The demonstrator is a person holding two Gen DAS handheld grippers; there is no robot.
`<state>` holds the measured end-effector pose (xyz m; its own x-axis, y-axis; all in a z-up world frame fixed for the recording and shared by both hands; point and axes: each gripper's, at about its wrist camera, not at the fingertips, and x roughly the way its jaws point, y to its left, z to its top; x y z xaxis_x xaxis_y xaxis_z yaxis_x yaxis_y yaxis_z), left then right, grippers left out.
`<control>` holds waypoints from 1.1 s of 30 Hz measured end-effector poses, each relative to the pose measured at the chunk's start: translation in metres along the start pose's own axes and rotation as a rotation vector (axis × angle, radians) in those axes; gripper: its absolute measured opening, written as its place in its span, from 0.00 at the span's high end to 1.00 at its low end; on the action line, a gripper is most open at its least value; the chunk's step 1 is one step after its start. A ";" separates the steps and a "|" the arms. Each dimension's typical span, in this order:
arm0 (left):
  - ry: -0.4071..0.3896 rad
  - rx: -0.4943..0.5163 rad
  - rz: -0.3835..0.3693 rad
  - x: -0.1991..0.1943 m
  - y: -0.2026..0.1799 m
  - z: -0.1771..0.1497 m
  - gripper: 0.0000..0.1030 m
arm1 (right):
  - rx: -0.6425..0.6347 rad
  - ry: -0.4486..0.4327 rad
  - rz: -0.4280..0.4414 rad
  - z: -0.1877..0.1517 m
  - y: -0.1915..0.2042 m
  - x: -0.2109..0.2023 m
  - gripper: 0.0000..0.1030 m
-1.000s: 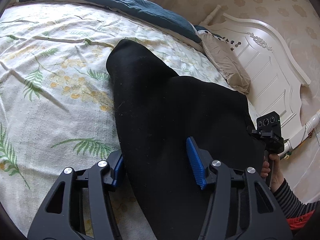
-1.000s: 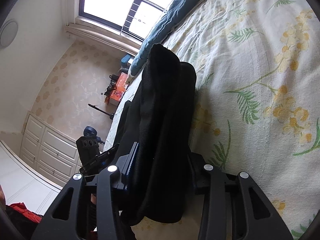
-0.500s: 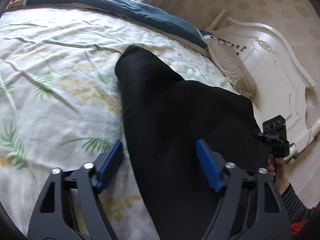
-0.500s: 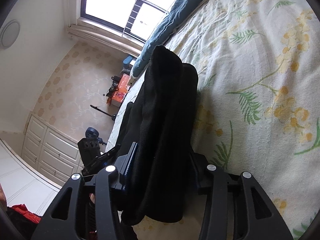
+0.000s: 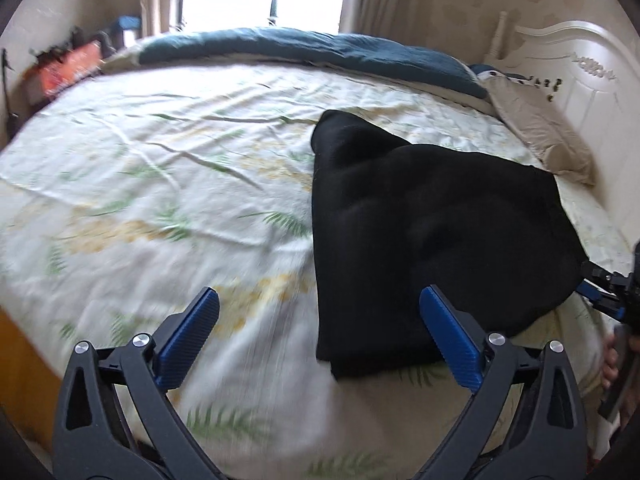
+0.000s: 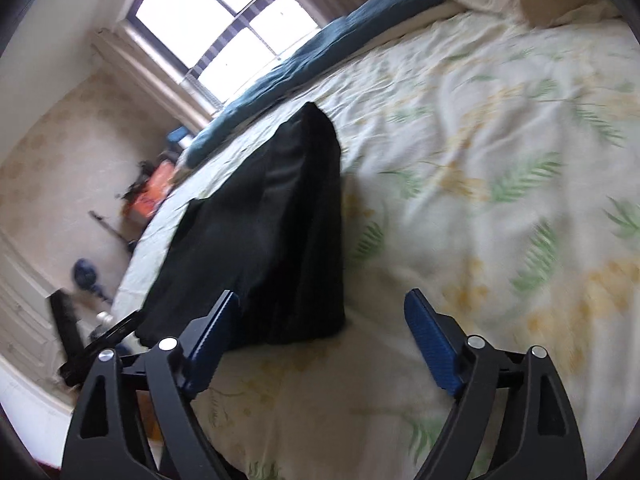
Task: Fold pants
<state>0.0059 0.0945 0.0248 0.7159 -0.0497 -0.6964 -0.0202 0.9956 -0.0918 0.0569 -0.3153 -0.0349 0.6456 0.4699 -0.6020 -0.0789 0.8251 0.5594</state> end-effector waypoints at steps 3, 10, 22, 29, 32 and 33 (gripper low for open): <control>-0.010 -0.014 0.027 -0.013 -0.007 -0.009 0.03 | -0.023 -0.032 -0.096 -0.012 0.011 -0.006 0.19; 0.061 0.011 0.067 -0.013 -0.032 -0.032 0.03 | -0.160 -0.068 -0.208 -0.039 0.048 -0.014 0.19; 0.083 0.043 0.081 -0.009 -0.061 -0.046 0.03 | -0.207 -0.027 -0.179 -0.057 0.065 -0.013 0.19; 0.081 0.050 0.085 -0.007 -0.065 -0.042 0.03 | -0.215 -0.017 -0.175 -0.060 0.070 -0.011 0.19; 0.076 0.052 0.086 -0.007 -0.067 -0.041 0.03 | -0.224 -0.010 -0.177 -0.061 0.073 -0.009 0.19; 0.075 0.051 0.084 -0.007 -0.068 -0.041 0.03 | -0.226 -0.009 -0.178 -0.061 0.073 -0.009 0.19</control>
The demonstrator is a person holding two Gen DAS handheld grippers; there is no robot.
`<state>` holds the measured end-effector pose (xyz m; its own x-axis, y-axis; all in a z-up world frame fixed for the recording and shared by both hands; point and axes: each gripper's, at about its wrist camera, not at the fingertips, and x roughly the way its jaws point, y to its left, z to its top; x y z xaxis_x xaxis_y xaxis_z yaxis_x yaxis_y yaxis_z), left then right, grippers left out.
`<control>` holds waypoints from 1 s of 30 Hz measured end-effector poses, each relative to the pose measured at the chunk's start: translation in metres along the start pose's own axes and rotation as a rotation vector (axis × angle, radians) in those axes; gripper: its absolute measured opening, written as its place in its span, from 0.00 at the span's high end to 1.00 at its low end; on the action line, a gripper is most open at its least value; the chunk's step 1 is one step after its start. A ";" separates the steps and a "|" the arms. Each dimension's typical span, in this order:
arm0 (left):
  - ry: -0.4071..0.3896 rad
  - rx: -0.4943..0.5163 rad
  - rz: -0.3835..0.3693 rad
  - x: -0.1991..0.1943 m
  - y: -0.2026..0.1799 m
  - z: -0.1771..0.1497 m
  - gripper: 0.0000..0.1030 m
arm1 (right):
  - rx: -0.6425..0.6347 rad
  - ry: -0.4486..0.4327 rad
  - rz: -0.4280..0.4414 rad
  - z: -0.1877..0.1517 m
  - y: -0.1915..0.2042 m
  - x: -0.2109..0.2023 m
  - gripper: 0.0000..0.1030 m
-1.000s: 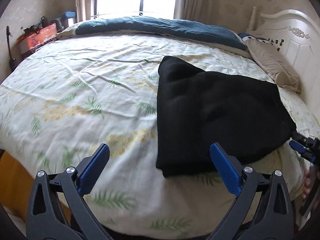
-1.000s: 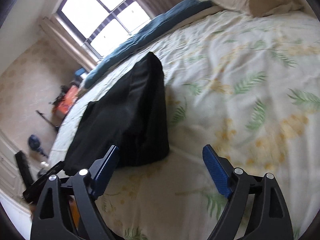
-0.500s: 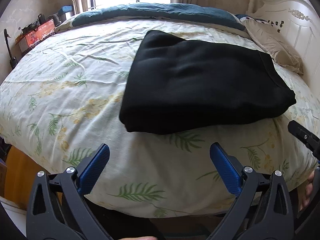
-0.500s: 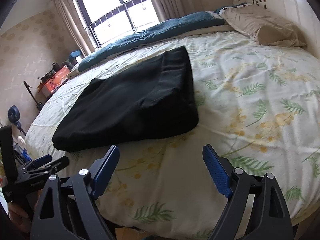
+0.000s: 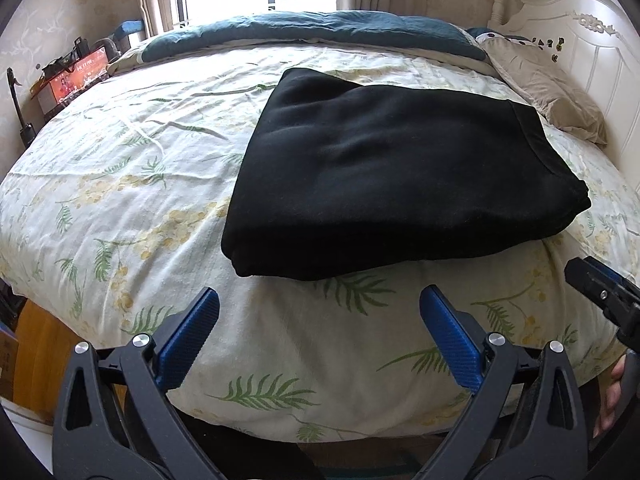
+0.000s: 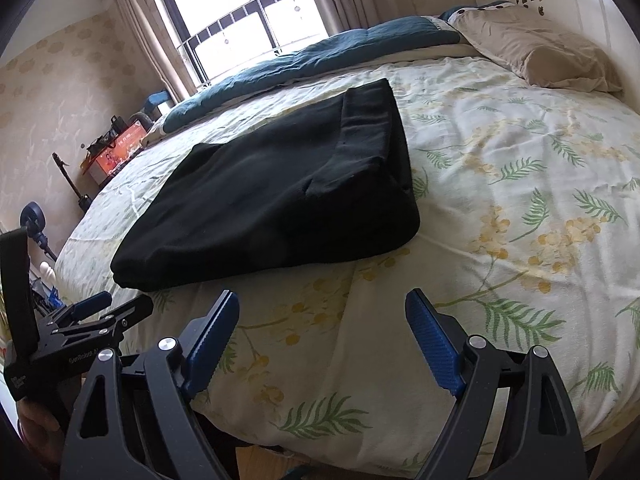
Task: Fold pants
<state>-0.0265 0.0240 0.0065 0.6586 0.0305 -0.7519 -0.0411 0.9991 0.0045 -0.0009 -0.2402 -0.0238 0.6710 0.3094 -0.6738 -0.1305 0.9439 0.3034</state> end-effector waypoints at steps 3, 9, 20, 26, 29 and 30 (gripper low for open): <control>-0.002 0.002 0.005 0.000 -0.002 0.001 0.03 | -0.004 0.004 0.000 0.000 0.001 0.001 0.19; -0.001 0.017 0.030 0.001 -0.005 0.002 0.03 | -0.007 0.017 0.002 -0.003 0.003 0.003 0.19; -0.002 0.016 0.019 0.000 -0.007 0.002 0.03 | -0.013 0.029 0.008 -0.007 0.007 0.005 0.19; 0.005 0.011 0.019 0.001 -0.007 0.000 0.03 | -0.014 0.036 0.010 -0.008 0.008 0.006 0.19; 0.006 0.011 0.019 0.000 -0.006 -0.001 0.03 | -0.015 0.038 0.011 -0.008 0.008 0.006 0.19; 0.008 0.011 0.020 0.000 -0.007 -0.001 0.03 | -0.016 0.039 0.011 -0.009 0.008 0.006 0.19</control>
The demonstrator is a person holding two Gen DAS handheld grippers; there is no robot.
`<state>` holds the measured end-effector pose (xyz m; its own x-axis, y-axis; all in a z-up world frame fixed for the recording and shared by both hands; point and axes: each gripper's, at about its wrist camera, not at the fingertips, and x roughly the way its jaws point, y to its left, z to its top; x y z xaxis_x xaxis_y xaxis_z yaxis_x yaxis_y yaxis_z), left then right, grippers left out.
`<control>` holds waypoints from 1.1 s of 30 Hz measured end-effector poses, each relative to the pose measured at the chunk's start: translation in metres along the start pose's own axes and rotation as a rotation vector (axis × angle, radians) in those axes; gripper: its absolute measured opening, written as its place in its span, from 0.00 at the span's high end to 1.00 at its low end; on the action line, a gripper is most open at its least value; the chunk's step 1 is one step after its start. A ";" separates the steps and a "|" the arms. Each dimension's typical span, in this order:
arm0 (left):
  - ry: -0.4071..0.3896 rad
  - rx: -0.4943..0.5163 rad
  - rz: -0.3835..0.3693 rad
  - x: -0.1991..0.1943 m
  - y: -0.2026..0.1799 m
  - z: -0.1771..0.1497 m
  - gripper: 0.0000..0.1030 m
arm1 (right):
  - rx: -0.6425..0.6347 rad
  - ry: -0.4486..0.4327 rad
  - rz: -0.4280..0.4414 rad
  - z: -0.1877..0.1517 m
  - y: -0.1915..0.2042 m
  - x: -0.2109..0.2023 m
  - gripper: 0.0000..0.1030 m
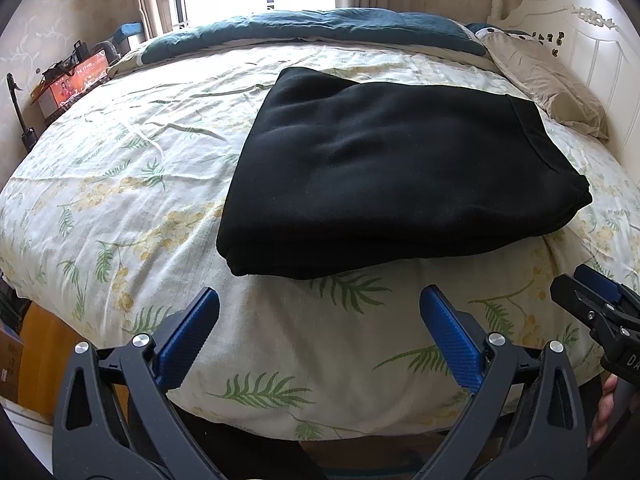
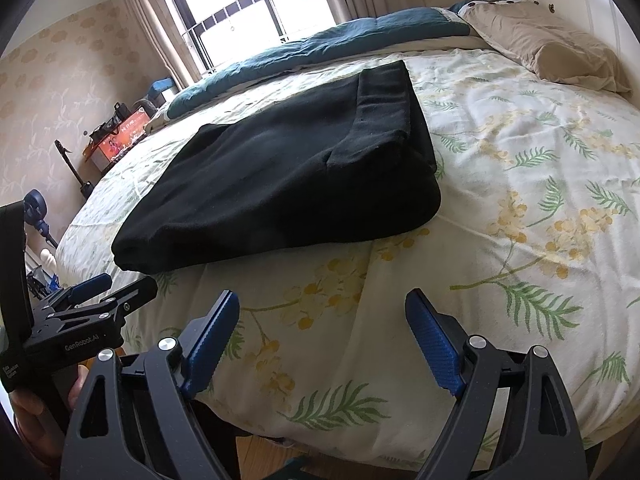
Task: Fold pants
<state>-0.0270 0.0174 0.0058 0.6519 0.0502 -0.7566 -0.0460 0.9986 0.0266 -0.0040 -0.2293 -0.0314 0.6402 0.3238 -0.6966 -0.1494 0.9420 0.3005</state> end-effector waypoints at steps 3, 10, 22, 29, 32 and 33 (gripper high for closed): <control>0.013 -0.001 -0.001 0.000 0.000 -0.001 0.03 | 0.000 0.001 0.002 -0.002 0.002 0.000 0.19; 0.010 0.004 -0.002 -0.001 -0.001 -0.002 0.03 | -0.003 0.008 0.006 -0.002 0.003 0.000 0.19; 0.016 0.004 -0.006 -0.002 -0.002 -0.003 0.03 | -0.004 0.009 0.011 -0.004 0.004 0.000 0.19; 0.019 0.003 -0.002 -0.002 -0.003 -0.004 0.03 | -0.004 0.010 0.012 -0.003 0.004 0.000 0.19; 0.017 0.001 -0.004 -0.003 -0.003 -0.004 0.03 | -0.003 0.010 0.012 -0.003 0.004 0.000 0.19; 0.017 0.002 -0.003 -0.003 -0.003 -0.004 0.03 | -0.003 0.011 0.012 -0.003 0.004 -0.001 0.19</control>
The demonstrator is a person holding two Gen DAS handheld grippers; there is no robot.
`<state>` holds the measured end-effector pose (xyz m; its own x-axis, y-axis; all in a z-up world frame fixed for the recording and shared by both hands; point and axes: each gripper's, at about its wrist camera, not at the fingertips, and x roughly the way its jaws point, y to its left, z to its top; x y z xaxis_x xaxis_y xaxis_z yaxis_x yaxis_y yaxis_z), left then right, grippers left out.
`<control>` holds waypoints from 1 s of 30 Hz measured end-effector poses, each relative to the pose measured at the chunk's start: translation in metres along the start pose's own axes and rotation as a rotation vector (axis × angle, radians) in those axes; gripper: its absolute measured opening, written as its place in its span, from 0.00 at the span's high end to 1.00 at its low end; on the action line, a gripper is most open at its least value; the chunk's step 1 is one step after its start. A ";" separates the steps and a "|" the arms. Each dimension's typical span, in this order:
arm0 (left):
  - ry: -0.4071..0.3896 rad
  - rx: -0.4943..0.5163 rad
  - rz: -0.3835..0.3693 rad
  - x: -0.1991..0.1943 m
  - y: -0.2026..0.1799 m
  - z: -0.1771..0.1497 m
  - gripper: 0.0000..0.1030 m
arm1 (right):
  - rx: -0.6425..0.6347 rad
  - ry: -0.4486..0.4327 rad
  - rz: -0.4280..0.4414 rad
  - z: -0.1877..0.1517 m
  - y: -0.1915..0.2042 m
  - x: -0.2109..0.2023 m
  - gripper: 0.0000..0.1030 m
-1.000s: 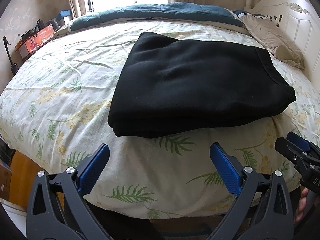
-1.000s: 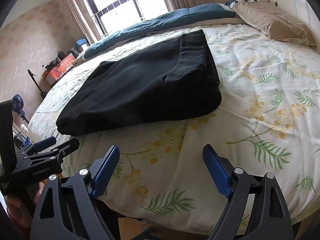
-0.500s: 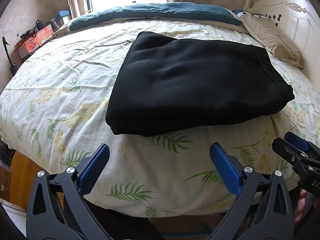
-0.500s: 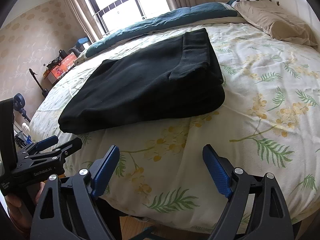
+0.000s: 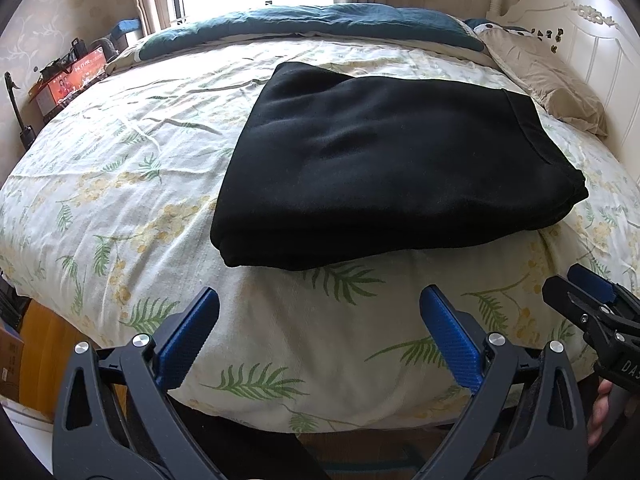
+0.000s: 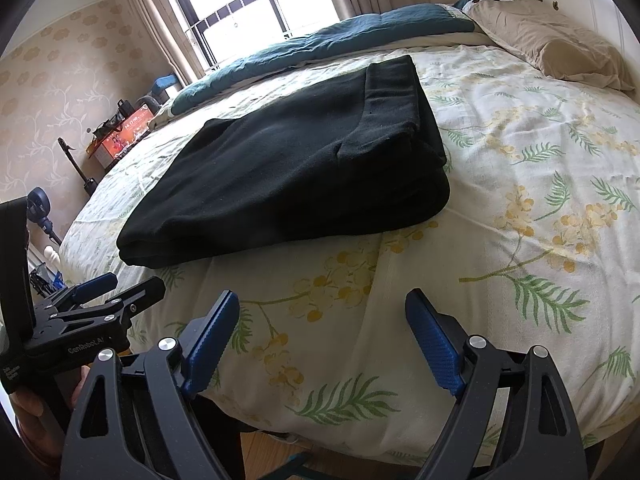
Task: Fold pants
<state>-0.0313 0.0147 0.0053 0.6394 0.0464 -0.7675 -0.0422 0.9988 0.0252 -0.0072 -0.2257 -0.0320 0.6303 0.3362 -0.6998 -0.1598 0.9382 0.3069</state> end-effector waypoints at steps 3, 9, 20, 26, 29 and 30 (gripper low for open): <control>0.000 0.000 -0.002 -0.001 -0.001 0.001 0.03 | 0.000 0.000 0.000 0.000 0.000 0.000 0.19; -0.002 -0.001 -0.001 -0.002 -0.001 0.001 0.03 | 0.000 0.001 0.000 0.000 0.001 0.000 0.19; 0.001 -0.006 0.011 -0.003 -0.002 0.002 0.03 | 0.000 0.005 0.002 -0.001 0.000 0.000 0.19; -0.003 -0.006 0.017 -0.003 -0.003 0.003 0.03 | 0.001 0.011 0.004 0.000 0.000 0.001 0.19; -0.005 -0.003 0.025 -0.004 -0.004 0.005 0.03 | 0.001 0.013 0.005 -0.001 0.000 0.001 0.19; -0.005 -0.001 0.027 -0.003 -0.005 0.005 0.03 | 0.001 0.013 0.006 -0.001 0.000 0.001 0.19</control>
<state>-0.0295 0.0098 0.0110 0.6421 0.0737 -0.7631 -0.0607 0.9971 0.0453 -0.0069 -0.2251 -0.0334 0.6192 0.3427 -0.7065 -0.1630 0.9362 0.3113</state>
